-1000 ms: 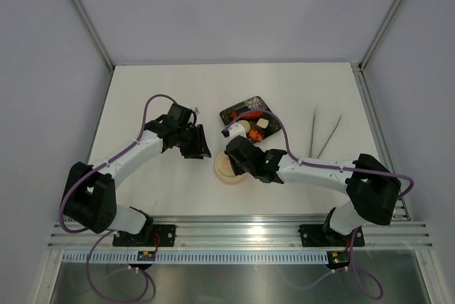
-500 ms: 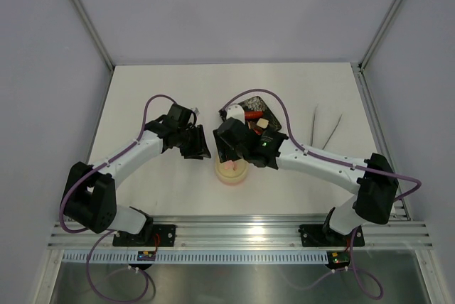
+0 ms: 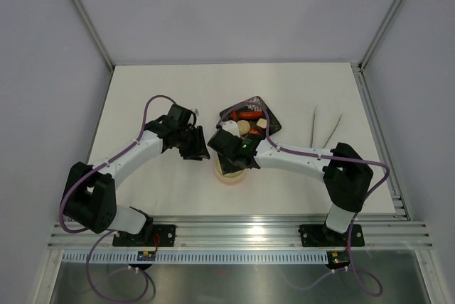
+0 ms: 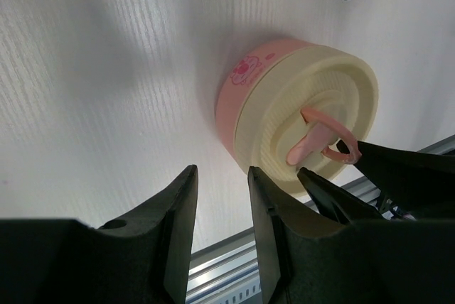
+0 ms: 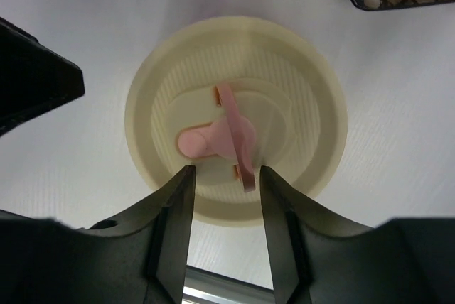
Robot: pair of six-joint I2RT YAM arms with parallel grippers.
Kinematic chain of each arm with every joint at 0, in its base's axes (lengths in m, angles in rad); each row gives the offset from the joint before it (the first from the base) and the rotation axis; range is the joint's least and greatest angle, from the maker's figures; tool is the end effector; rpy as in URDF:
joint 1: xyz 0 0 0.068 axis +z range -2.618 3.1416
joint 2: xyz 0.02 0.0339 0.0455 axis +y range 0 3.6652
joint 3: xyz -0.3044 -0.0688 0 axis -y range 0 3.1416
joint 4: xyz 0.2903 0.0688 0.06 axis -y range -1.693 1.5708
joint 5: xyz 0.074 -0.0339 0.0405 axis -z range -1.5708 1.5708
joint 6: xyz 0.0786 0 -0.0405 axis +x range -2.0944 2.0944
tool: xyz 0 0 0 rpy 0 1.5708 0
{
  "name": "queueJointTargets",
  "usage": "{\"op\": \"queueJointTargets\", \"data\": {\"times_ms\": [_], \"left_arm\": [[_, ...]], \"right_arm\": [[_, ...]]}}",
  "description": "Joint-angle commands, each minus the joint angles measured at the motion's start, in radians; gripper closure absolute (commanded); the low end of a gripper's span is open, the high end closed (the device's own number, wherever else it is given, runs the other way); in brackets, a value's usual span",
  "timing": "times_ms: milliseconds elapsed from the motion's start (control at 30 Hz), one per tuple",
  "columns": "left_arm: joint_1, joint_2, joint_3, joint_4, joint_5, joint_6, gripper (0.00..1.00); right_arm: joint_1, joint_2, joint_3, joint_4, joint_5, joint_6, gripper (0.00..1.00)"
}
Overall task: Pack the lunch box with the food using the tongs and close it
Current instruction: Screw the box lid onto the packing box.
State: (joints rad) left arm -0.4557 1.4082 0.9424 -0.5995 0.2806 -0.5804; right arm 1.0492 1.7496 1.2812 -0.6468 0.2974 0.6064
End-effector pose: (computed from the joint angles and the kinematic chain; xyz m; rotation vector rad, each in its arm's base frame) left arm 0.2863 -0.1645 0.2063 -0.0714 2.7582 -0.6910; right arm 0.2322 0.3578 0.2016 -0.4853 2.5693 0.1813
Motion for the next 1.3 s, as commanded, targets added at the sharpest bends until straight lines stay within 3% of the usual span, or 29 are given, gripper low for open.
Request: {"op": "queueJointTargets", "data": {"times_ms": [0, 367, 800, 1067, 1267], "left_arm": [[0.006, -0.018, 0.019, 0.01, -0.003, 0.011, 0.62], [0.008, -0.017, 0.022, 0.012, -0.001, 0.008, 0.62], [0.006, -0.003, 0.022, 0.014, 0.0, 0.01, 0.62], [0.006, 0.041, 0.027, 0.038, 0.012, 0.002, 0.62], [0.006, 0.097, 0.03, 0.087, 0.051, -0.029, 0.63]], "right_arm": [[0.018, 0.007, -0.003, -0.062, -0.034, 0.004, 0.52], [0.02, -0.137, 0.096, -0.116, 0.035, -0.013, 0.52], [0.018, 0.048, 0.03, -0.053, -0.066, -0.016, 0.52], [0.018, -0.033, 0.095, -0.097, 0.006, -0.053, 0.5], [0.018, 0.025, 0.147, -0.133, 0.046, -0.086, 0.47]]}}
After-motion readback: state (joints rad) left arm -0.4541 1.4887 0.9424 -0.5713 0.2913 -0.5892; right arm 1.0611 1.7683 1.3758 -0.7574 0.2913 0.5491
